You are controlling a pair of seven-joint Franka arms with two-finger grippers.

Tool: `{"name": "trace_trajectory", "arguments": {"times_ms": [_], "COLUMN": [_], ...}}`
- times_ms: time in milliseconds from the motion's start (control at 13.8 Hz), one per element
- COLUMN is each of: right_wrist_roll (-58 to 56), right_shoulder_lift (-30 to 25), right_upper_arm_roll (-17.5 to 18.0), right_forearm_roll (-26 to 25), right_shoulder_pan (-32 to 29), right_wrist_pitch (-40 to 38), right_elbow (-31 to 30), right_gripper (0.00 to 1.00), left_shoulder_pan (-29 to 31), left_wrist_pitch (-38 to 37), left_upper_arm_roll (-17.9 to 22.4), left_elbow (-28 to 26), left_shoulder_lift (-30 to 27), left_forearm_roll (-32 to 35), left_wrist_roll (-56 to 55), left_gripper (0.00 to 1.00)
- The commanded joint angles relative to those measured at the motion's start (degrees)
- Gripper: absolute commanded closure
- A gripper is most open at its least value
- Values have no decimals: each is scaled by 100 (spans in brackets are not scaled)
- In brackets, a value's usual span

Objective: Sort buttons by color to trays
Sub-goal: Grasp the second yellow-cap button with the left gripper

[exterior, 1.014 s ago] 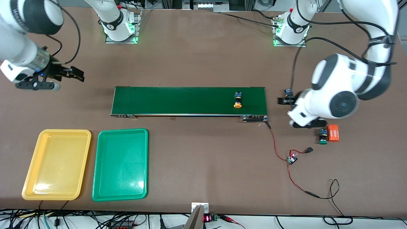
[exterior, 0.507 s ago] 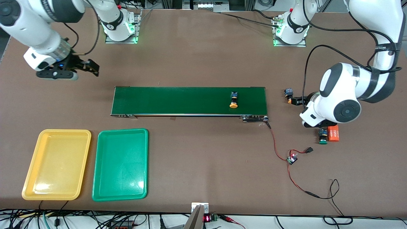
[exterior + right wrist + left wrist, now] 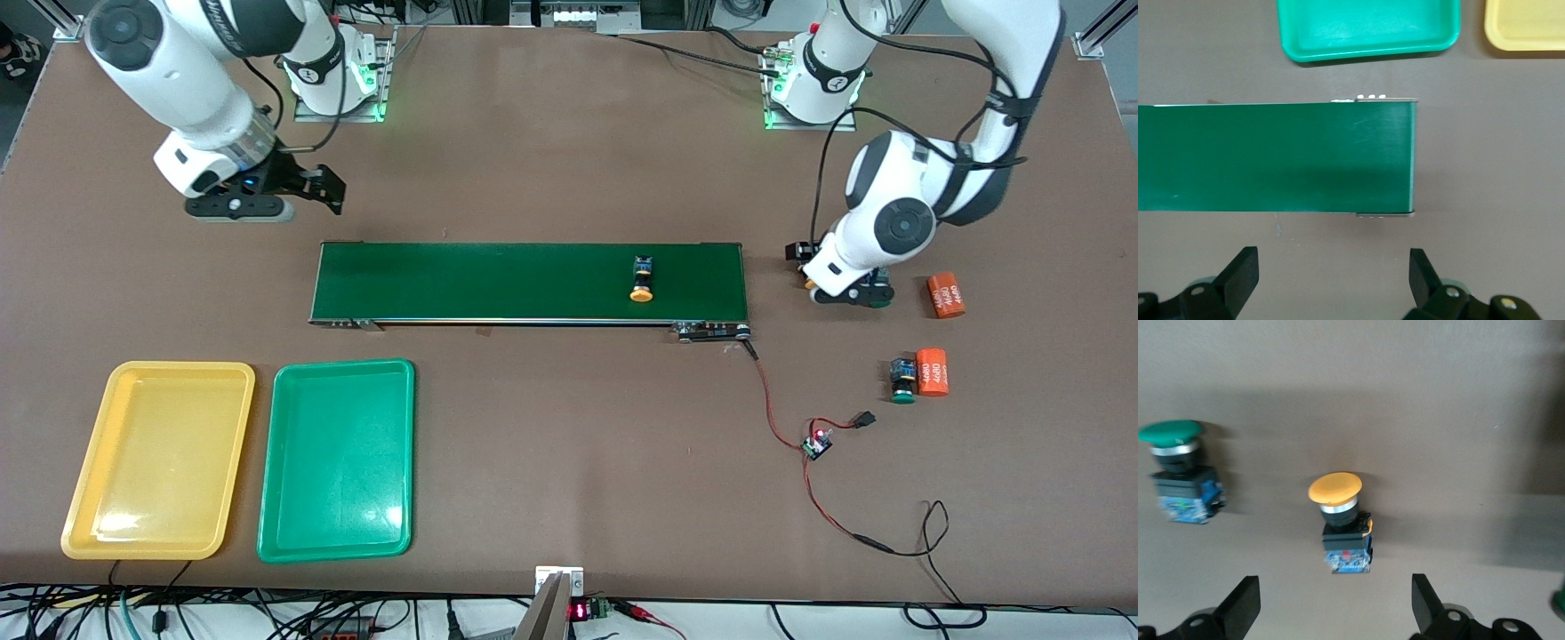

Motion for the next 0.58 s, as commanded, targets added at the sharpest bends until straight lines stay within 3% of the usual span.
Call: {"name": "trace_trajectory", "arguments": {"times_ms": [0,435,507], "right_wrist_roll": [373,814,822], "right_shoulder_lift": [188,373,382], "right_upper_arm_roll": [-44,-44,-44], "right_forearm_roll": [67,59,59], "right_shoulder_pan": [279,543,552], "right_wrist_pitch": [306,491,501], "right_elbow": [-47,-38,-38], "right_gripper": [0,0,0], "left_shoulder_pan": [145,312,312], "left_wrist_pitch": [778,1677,1677], "left_upper_arm_roll": [-79,-70,-70], "left_elbow": [-543,-676,-676], "left_shoulder_lift": [-42,451,451], "left_forearm_roll": [91,91,91], "left_wrist_roll": [-20,15,50], "left_gripper": [0,0,8]}}
